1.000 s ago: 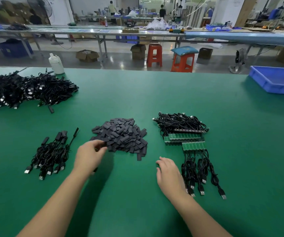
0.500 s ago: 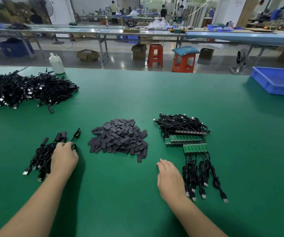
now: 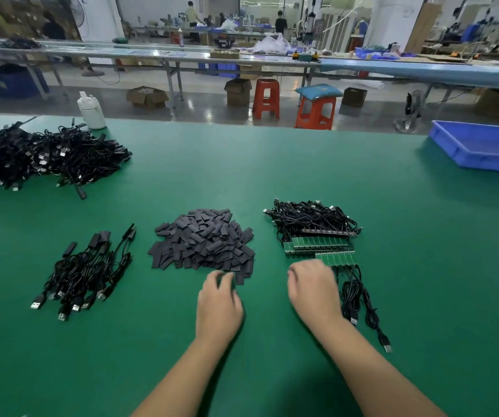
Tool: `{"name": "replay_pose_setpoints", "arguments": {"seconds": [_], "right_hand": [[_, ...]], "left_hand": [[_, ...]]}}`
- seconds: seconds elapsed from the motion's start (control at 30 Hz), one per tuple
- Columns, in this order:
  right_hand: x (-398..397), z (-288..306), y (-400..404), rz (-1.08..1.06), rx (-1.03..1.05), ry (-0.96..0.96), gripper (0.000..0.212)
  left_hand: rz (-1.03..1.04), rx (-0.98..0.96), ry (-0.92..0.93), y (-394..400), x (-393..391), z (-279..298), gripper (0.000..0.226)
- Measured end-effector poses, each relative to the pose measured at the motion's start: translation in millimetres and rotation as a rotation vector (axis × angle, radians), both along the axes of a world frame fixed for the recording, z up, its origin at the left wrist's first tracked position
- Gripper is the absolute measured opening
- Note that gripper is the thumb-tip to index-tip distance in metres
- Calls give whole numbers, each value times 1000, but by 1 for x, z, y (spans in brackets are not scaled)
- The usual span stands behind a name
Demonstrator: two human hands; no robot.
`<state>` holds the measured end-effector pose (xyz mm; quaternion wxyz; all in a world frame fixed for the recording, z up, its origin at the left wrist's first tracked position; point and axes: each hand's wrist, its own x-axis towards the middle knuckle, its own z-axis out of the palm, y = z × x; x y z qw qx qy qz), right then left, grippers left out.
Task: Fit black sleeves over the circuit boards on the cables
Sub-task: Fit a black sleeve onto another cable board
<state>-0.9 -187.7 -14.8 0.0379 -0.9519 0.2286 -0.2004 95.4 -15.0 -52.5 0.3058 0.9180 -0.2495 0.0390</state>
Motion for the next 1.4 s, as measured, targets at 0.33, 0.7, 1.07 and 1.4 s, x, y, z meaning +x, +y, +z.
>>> {"name": "replay_pose_setpoints", "arguments": {"seconds": [0.33,0.7,1.07,1.4], "right_hand": [[-11,34,-82,-505,747,-28,81],[-22,26,-47,-141,1096,217,87],[-34,19,-41,-154,1236,60,34],[-32,18,-31,12,1412,-76,27]], "left_hand": [[-34,134,-67,-2,-5,-7,44],[-24,122,-72,0,-4,-6,39],[-36,109,-59,1,-3,-6,37],[-159,-258,489,-28,-35,19,40]]}}
